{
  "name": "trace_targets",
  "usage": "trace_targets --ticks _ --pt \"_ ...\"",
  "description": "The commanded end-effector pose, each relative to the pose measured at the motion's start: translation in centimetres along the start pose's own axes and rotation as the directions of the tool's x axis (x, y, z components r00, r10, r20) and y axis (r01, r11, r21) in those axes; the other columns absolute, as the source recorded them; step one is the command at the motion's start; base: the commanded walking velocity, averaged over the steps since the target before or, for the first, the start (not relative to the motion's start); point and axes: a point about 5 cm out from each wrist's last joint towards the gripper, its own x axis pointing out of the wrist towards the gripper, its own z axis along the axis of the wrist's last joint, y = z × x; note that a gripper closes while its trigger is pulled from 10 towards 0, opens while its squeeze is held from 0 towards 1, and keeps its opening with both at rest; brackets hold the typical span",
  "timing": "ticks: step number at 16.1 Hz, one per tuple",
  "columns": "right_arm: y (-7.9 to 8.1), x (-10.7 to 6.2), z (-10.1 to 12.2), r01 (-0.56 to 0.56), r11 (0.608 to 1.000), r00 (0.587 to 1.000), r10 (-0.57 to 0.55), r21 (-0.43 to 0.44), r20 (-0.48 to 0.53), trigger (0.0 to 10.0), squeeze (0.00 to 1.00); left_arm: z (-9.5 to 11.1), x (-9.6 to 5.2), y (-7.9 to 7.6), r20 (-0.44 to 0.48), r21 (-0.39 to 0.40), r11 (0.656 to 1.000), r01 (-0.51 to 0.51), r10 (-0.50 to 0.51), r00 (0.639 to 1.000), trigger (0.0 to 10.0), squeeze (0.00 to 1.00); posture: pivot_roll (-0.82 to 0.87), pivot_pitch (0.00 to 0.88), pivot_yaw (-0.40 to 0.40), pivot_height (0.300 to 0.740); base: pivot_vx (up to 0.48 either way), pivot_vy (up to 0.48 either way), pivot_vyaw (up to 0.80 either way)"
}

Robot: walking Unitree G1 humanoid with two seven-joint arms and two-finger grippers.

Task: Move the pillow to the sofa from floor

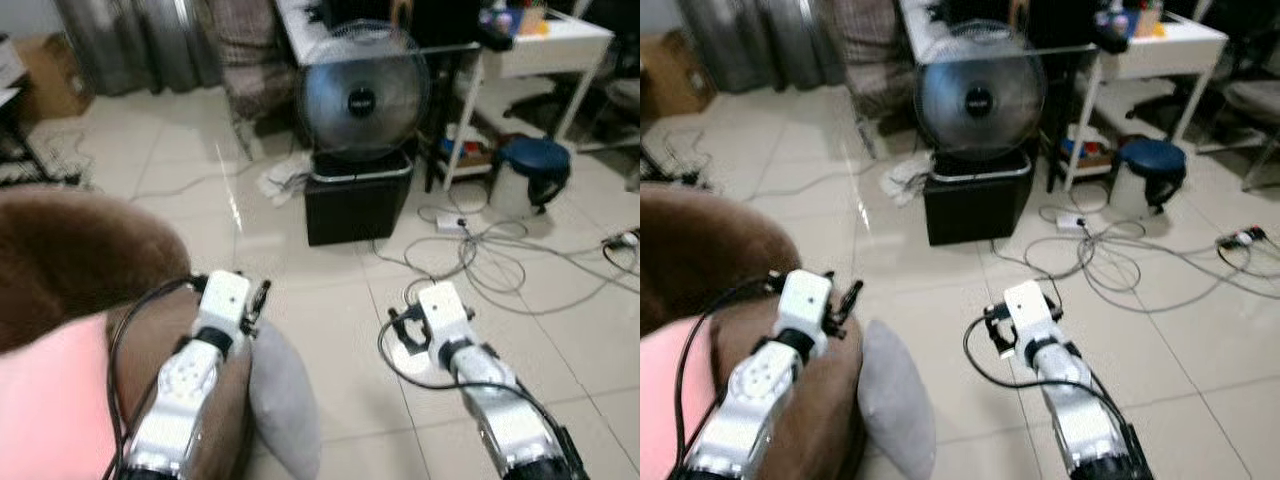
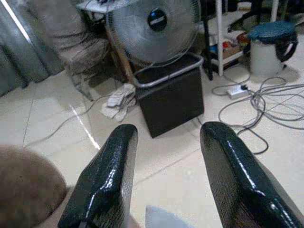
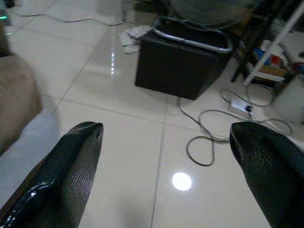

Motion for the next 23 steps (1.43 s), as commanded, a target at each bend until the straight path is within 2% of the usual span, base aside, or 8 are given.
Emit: trace_targets --ticks 1,23 --pt "-0.93 -0.19 0.11 0.026 1.0 1.0 -0.026 0.005 0.008 10.0 0.0 0.35 0.29 -0.61 0.011 0.001 1.0 0.024 -0.024 1.0 10.0 0.0 0.0 0.0 0.067 0.74 0.345 0.0 0.0" --pt "-0.97 -0.18 0.07 0.041 0.999 0.999 -0.041 0.02 0.01 10.0 0.0 0.21 0.55 -0.72 -0.006 0.015 0.999 0.041 -0.041 0.999 10.0 0.0 0.0 0.0 0.074 0.74 0.015 0.0 0.0"
